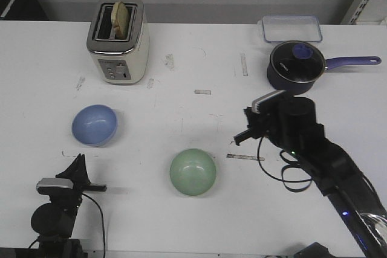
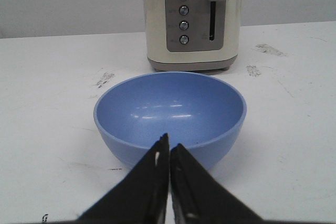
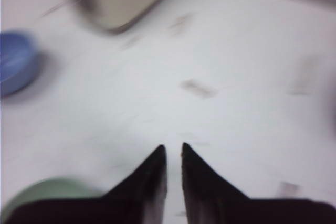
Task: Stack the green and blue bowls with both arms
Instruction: 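Release the green bowl and retract the right gripper to rest, then reach the left gripper to the light blue bowl and grasp its rim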
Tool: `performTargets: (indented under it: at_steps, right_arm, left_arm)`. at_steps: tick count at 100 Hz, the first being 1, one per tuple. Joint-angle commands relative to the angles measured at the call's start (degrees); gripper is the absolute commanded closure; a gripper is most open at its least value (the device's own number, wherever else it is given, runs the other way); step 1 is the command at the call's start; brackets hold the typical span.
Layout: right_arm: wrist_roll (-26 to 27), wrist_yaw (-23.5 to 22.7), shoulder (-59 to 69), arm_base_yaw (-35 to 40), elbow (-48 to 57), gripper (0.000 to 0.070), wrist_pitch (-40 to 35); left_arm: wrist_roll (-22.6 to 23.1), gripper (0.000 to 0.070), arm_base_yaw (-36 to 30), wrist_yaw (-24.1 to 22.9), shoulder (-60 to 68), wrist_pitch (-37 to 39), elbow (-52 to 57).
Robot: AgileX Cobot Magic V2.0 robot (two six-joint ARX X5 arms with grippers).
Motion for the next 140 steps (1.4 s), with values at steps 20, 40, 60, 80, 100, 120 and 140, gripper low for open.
performTargets:
  at_steps: [20,40,60,80,100,120,140]
  right_arm:
    - [-2.0,4.6,-11.7,-11.4,-10.8,0.0700,0.7]
    - [-1.8,4.6,-24.4,-16.7,-28.9,0.0700,9.5]
    - [-1.9,4.6,-34.2,-17.4,-39.6,0.0700,12.7]
    - [-1.9,4.6,-36.7,-17.4,-40.9,0.0700,13.4]
    - [-1.9,4.6,-36.4,-17.4,-40.9,0.0700,15.6]
    - [-1.9,4.6,-35.9,-17.4,-40.9,0.0700,15.6]
    - [-1.9,4.6,-35.2,-17.4,-40.9,0.0700,15.6]
  left_arm:
    - [-1.0,0.0699,0.0,0.1,0.0,0.7,-1.2]
    - [-2.3,0.0699,0.0,-0.4,0.0,1.6,-1.2]
    - [-4.9,0.0699,0.0,-1.9,0.0,5.6,-0.6]
    - [-8.5,0.0699,0.0,-5.9,0.3,5.2,6.3]
    - [-8.0,0.0691,0.0,-5.5,10.3,-6.6,25.4]
    - [-7.7,0.0464,0.0,-4.8,28.2,-20.1,48.2]
    - [-8.2,0.0192,0.0,-4.8,44.8,-30.6,65.1]
